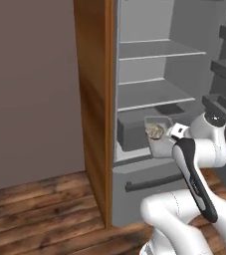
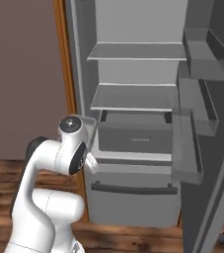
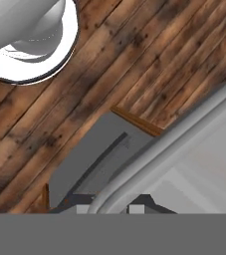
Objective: Place two dumplings into each of the tupperware containers and then place the containers in the fridge.
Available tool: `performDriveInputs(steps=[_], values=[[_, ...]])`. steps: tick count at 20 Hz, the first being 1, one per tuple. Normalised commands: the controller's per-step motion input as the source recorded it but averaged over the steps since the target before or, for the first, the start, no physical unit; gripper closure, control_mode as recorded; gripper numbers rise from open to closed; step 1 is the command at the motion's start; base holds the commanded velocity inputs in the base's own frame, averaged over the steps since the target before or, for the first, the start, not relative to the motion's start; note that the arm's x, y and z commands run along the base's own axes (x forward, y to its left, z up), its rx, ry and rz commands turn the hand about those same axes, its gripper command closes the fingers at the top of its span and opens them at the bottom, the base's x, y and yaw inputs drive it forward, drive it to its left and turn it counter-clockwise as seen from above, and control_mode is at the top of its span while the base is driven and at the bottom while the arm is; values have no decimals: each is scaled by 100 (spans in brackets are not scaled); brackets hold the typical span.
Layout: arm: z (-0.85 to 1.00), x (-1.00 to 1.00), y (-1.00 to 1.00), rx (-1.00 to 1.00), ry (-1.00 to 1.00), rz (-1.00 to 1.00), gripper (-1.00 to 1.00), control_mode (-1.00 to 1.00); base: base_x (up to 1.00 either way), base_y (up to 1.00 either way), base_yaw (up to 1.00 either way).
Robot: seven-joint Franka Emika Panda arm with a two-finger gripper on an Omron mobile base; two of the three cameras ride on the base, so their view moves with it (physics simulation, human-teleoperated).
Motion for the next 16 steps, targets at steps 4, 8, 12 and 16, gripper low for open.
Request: performDriveInputs(steps=[4,8,12,16], values=[[0,0,0,0,0,0,100,100,52,-28,23],[0,0,0,0,0,0,100,100,45,-41,16],[0,0,0,0,0,0,100,100,45,-44,14],[0,0,0,0,0,0,100,100,42,-34,13]])
